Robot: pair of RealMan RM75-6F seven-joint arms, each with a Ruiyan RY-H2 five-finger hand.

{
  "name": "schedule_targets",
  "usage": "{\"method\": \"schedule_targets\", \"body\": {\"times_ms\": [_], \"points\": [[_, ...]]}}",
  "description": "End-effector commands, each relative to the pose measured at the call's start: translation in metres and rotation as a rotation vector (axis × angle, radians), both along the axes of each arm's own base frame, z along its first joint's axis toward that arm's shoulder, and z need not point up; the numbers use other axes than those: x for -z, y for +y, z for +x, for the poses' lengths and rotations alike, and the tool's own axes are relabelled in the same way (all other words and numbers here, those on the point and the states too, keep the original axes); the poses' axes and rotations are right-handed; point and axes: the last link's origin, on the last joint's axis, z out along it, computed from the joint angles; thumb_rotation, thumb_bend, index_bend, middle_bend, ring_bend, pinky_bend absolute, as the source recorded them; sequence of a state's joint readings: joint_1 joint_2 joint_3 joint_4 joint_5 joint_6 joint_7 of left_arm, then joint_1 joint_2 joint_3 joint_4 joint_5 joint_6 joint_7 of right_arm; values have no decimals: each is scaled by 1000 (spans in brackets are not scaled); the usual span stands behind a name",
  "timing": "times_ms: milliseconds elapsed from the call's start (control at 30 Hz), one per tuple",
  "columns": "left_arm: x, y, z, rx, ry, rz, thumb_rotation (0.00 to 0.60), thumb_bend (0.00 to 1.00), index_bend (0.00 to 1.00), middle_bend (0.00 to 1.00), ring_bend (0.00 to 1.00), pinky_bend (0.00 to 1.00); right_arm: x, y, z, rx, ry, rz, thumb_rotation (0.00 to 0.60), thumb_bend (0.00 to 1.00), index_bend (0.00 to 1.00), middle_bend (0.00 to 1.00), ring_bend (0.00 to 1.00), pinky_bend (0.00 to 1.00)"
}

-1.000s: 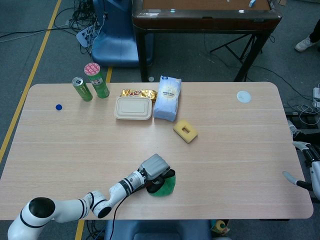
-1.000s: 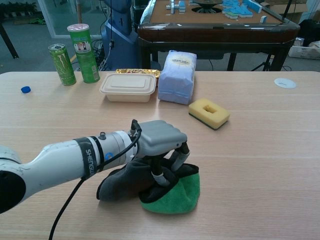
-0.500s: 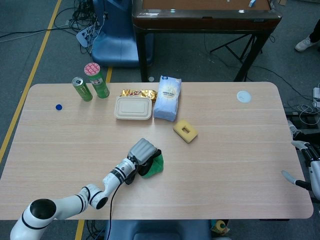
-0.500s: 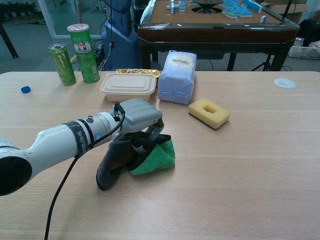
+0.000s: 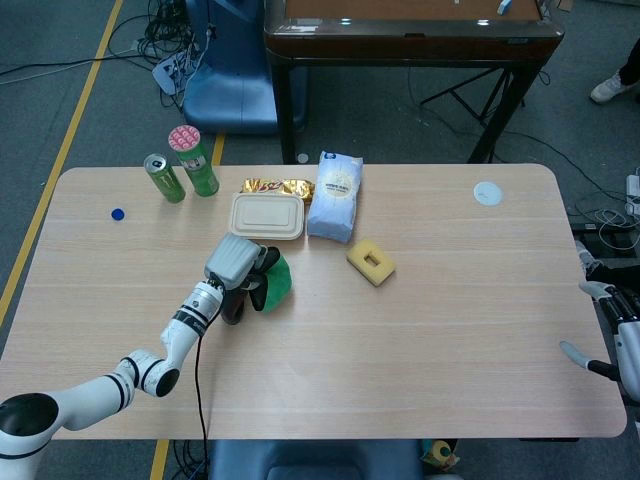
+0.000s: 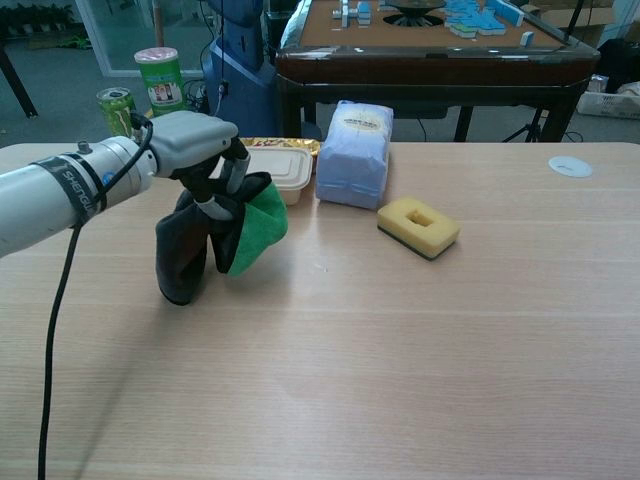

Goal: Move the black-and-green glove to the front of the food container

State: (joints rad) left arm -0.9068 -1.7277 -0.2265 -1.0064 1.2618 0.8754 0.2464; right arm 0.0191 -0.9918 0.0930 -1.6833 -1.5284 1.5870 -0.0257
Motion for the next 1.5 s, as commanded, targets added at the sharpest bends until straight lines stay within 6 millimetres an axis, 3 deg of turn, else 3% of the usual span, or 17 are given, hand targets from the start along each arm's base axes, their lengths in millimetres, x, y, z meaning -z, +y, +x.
{"method": "schedule_targets", "body": {"times_ms": [33, 167, 233, 333, 433, 700, 1033, 1267, 1500], "points": [[-5, 3, -7, -36, -18, 13, 600, 144, 580, 588, 604, 921, 1, -1, 0, -1, -1, 4, 600, 100, 244, 276, 228, 288], [-5, 7, -16, -80, -23, 26, 600, 143, 463, 473, 509, 841, 2, -2, 0, -3, 0, 9, 600, 100, 244, 276, 228, 288], [-5, 8, -21, -124, -23, 8, 600, 143, 275, 291, 317, 650, 1, -2, -1, -2, 0, 8, 600, 99, 244, 276, 228, 288], [-10, 8, -22, -157, -58, 2, 600, 143, 78, 96, 104, 384, 2, -3, -2, 1, 0, 9, 600, 99, 244, 276, 228, 288], [-17, 7, -21, -187, -119, -6, 600, 143, 47, 56, 69, 278, 3, -5, -2, -1, -1, 16, 600, 99, 244, 276, 228, 288], [-46, -13, -34, -209, -192, 15, 600, 143, 68, 54, 68, 261, 3, -11, -2, -8, 9, 32, 600, 99, 244, 276, 228, 288], [-98, -57, -85, -284, -203, 149, 600, 144, 110, 54, 69, 261, 8, -21, -4, -3, 3, 76, 600, 99, 244, 277, 228, 288], [-137, -105, -125, -336, -188, 278, 600, 144, 126, 55, 69, 261, 14, -31, -2, -31, -3, 119, 600, 99, 244, 280, 228, 288], [-163, -156, -157, -395, -171, 348, 600, 144, 153, 55, 70, 261, 24, -39, 4, -65, 1, 169, 600, 99, 244, 280, 221, 288]]}}
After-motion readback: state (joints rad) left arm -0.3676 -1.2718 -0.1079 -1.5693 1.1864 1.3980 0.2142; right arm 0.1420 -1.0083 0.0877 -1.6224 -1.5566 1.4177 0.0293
